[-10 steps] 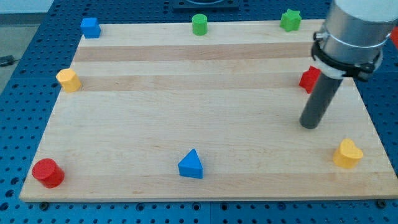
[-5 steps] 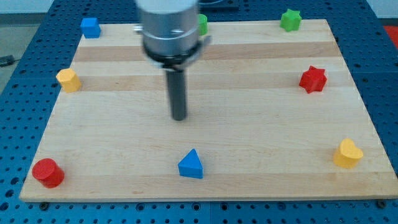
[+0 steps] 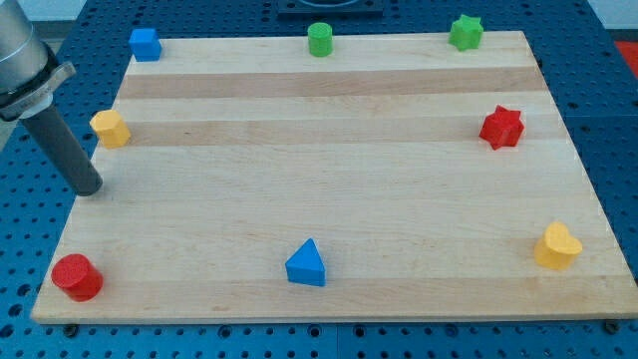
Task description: Move your arm towards the center left of the board
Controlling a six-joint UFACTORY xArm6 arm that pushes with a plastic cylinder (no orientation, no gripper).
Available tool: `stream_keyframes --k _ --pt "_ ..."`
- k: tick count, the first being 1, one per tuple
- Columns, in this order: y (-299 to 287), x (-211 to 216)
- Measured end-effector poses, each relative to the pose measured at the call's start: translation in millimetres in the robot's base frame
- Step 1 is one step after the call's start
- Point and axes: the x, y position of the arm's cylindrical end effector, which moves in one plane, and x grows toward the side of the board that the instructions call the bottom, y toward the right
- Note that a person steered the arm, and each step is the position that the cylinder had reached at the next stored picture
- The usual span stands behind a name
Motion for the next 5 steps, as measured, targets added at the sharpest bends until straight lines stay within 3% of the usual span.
stream_keyframes --k 2,5 --pt "-11.2 -0.8" --pt "60.5 -1.7"
